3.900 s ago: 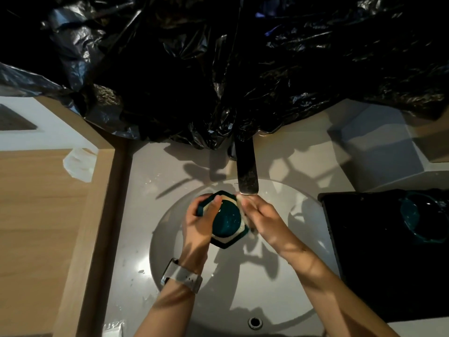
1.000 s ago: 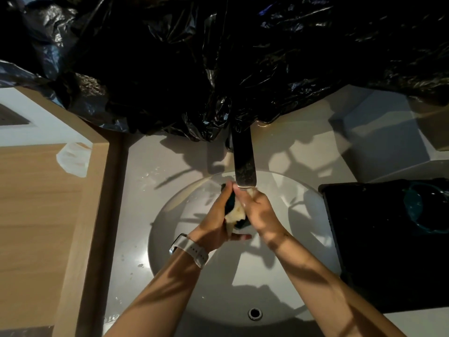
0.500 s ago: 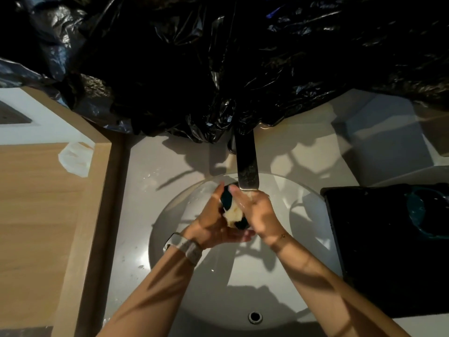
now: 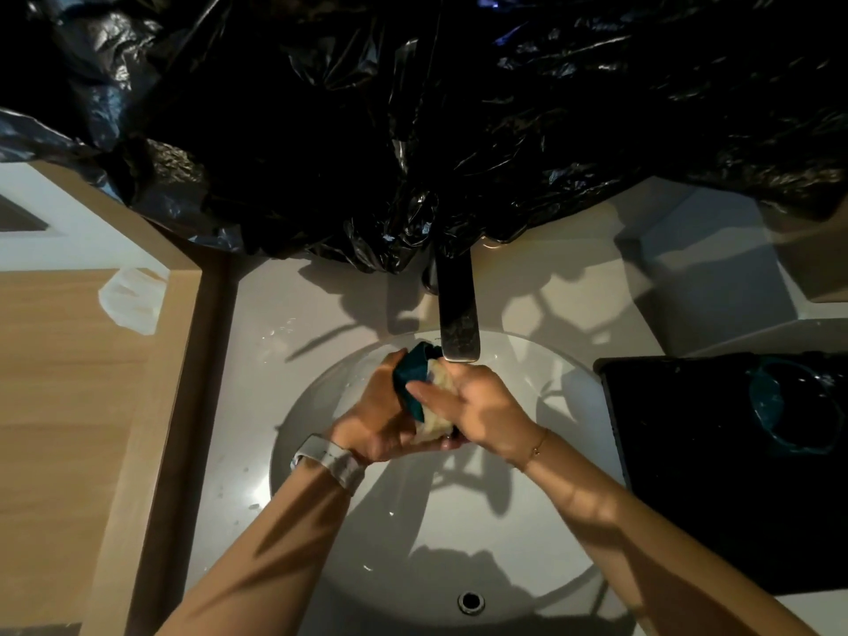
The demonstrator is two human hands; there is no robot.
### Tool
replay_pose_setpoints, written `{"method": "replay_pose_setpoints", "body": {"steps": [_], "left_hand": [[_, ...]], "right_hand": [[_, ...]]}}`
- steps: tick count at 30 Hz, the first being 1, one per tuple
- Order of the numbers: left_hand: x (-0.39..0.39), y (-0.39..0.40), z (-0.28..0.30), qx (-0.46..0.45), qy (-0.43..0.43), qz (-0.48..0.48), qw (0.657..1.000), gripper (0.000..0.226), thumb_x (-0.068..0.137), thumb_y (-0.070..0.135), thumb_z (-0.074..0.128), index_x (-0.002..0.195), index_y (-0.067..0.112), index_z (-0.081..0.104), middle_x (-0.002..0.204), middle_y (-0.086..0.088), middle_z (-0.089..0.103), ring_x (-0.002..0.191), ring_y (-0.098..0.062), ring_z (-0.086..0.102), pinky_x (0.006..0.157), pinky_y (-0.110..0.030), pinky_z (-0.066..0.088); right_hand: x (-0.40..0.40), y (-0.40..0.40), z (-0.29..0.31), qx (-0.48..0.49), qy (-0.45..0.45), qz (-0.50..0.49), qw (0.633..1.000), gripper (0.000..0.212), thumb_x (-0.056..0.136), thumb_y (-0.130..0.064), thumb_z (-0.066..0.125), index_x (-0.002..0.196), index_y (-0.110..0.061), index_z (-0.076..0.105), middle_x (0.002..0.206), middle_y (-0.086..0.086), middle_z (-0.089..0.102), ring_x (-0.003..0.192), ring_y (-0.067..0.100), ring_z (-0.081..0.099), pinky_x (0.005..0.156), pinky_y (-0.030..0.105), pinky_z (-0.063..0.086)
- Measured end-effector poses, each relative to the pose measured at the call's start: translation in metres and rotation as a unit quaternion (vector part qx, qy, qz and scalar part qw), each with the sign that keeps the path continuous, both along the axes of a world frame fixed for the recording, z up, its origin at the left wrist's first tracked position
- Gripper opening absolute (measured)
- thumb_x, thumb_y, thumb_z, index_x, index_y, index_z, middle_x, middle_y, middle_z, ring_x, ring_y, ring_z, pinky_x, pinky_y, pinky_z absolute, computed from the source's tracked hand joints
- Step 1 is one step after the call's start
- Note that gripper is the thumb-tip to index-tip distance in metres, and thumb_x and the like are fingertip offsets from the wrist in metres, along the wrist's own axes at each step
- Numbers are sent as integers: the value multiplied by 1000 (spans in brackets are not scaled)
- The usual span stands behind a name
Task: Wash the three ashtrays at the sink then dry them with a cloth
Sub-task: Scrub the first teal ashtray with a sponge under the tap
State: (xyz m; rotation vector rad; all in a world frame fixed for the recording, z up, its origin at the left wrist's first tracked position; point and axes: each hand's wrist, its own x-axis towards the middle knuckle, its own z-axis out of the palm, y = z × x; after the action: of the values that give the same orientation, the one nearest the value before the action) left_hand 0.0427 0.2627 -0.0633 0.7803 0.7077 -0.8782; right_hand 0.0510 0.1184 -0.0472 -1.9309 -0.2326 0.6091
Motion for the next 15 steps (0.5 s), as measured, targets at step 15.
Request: {"method": "replay_pose_setpoints", "body": {"steps": [15], "left_hand": [[-1, 18, 7, 0, -14, 18, 1000, 57, 86, 54, 60, 119, 9, 71, 109, -14, 63, 87, -29, 62, 72, -38, 49]], "right_hand": [[-6, -15, 16, -98, -181, 220, 953, 48, 84, -44, 68, 113, -7, 57, 100, 0, 57, 88, 7, 45, 80, 9, 33]]}}
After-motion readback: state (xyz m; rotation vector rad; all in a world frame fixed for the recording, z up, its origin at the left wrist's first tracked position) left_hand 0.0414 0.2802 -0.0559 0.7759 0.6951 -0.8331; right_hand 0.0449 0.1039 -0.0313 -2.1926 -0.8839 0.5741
